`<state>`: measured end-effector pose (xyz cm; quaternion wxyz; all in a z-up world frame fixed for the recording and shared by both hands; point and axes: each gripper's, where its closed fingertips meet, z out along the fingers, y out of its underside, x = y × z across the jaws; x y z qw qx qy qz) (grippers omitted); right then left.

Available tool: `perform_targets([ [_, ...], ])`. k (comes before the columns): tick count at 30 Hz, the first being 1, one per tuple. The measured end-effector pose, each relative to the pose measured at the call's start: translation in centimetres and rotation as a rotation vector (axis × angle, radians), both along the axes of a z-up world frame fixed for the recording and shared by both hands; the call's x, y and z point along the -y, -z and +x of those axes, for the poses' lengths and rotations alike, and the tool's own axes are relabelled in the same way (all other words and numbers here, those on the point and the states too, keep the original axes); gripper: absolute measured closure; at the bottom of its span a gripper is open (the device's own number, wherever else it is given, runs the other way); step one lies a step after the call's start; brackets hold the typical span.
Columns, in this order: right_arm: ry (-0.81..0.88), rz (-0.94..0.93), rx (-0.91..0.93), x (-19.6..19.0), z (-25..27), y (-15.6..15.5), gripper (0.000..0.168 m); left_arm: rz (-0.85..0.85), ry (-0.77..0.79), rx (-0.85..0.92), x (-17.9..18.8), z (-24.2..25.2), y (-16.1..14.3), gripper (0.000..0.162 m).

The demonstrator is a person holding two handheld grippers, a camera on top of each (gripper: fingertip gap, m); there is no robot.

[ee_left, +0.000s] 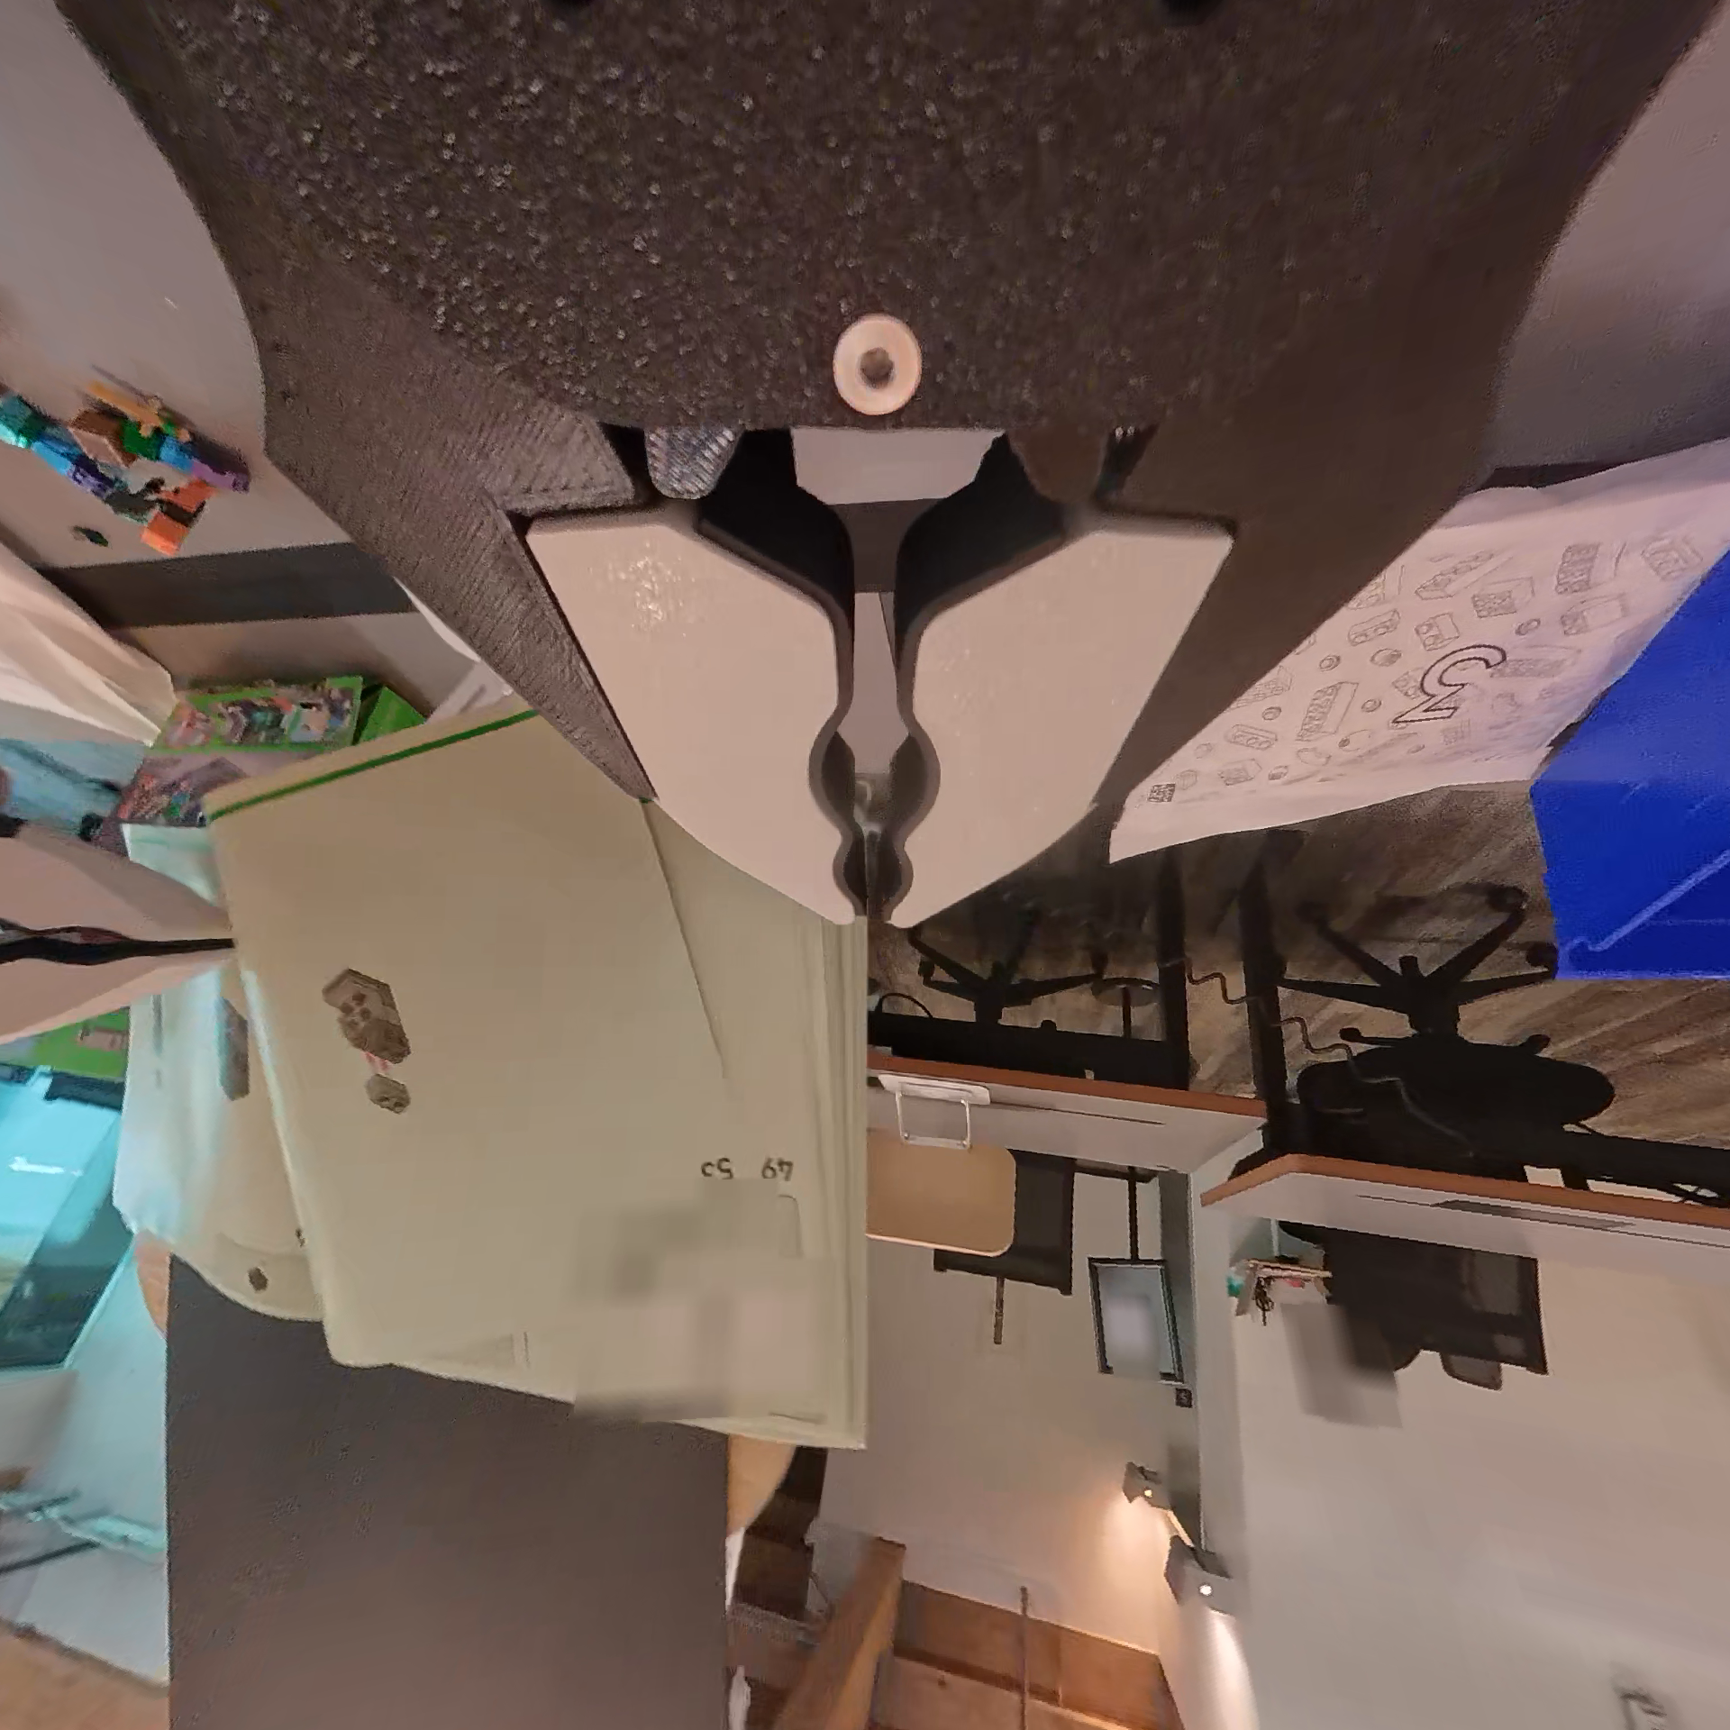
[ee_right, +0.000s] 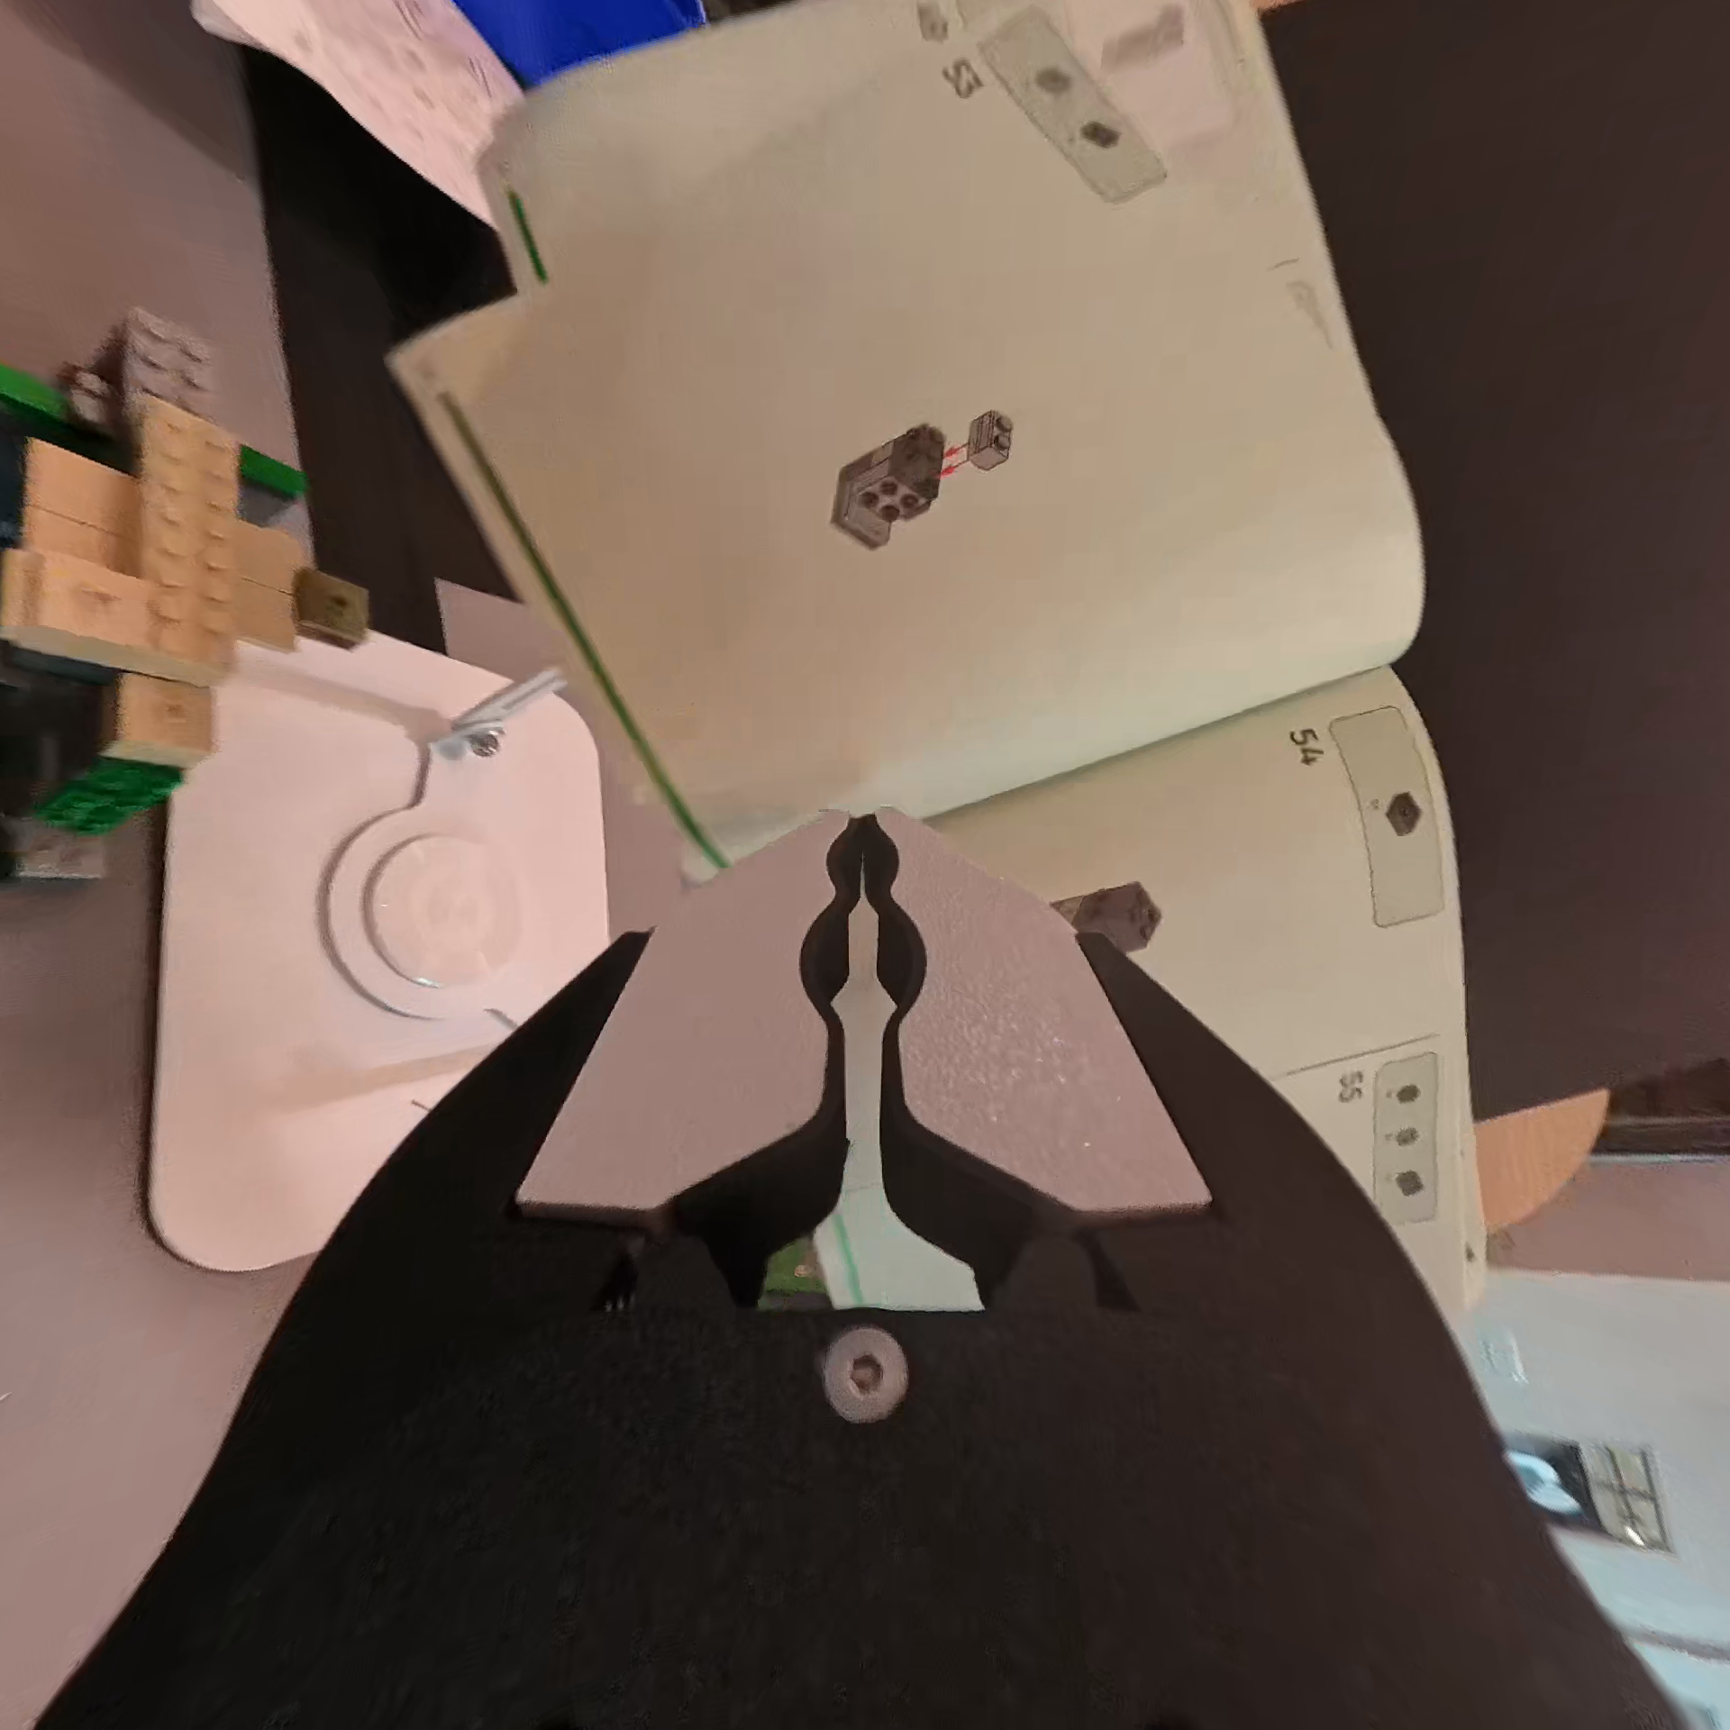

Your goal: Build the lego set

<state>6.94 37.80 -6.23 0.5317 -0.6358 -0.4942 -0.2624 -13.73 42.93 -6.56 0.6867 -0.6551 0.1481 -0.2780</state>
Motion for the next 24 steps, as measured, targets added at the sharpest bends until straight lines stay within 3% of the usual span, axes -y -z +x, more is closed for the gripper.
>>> perform_targets([
  [7,0.124,-0.057,0.169,-4.6,-1.0,1.1,0.168,0.042,0.029,-0.014,1.1,0.6,-0.5,0.160],
  [14,0.199,-0.036,0.443,-5.4,-1.4,1.4,0.168,0.047,0.147,-0.172,2.8,4.9,1.1,0.160],
  [20,0.138,0.018,0.687,-5.4,-1.8,1.9,0.168,0.030,0.165,-0.404,2.2,8.9,3.3,0.159],
  [24,0.062,-0.003,0.617,-4.5,-1.7,2.8,0.168,-0.004,0.140,-0.503,0.5,9.8,4.2,0.158],
])
